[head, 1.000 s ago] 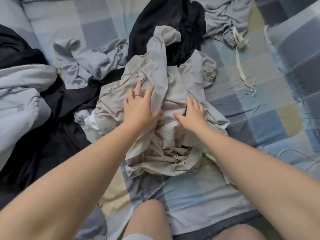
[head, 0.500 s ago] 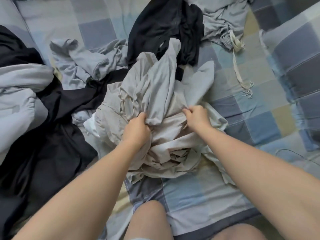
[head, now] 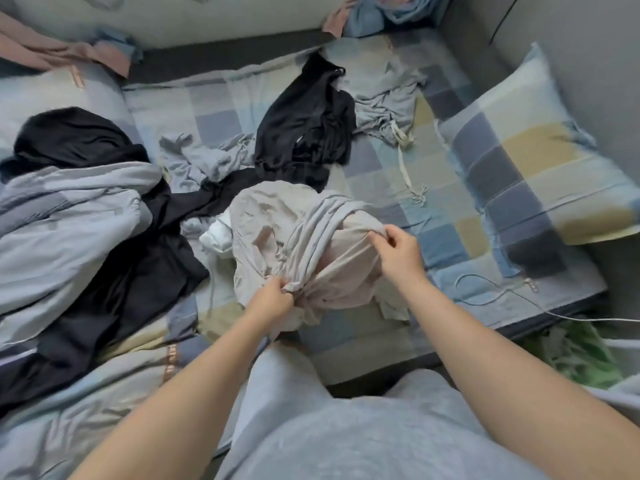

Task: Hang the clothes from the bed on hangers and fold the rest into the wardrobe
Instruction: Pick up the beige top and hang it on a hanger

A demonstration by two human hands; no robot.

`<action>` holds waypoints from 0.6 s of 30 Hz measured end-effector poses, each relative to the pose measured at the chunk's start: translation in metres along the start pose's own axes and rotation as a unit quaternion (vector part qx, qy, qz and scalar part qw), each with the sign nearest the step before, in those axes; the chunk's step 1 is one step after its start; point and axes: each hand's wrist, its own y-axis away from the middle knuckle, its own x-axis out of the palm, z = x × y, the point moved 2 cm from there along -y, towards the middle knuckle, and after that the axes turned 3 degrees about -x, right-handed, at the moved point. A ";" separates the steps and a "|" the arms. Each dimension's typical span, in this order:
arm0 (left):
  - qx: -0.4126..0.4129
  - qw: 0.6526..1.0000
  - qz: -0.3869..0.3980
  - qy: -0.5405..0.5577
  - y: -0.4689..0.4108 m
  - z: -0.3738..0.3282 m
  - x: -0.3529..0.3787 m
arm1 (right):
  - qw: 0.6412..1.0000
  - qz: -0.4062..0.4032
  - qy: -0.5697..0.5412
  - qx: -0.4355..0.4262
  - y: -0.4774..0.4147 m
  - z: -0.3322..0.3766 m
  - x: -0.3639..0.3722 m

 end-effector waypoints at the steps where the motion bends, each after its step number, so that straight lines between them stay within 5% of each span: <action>1: 0.006 1.000 -0.009 0.024 0.021 -0.010 0.001 | 1.000 0.002 -0.017 -0.010 0.012 0.013 -0.018; 7: 0.044 0.995 0.045 0.075 0.122 -0.064 -0.005 | 0.986 0.077 -0.148 0.013 0.063 0.085 -0.107; 10: 0.086 0.993 0.006 0.083 0.155 -0.090 -0.028 | 0.960 0.130 -0.246 0.035 0.081 0.125 -0.133; 14: 0.189 0.972 -0.074 0.122 0.190 -0.122 -0.073 | 0.942 0.160 -0.294 0.020 0.099 0.171 -0.149; 18: 0.297 0.950 -0.054 0.081 0.220 -0.145 -0.107 | 0.923 0.196 -0.330 -0.022 0.119 0.211 -0.143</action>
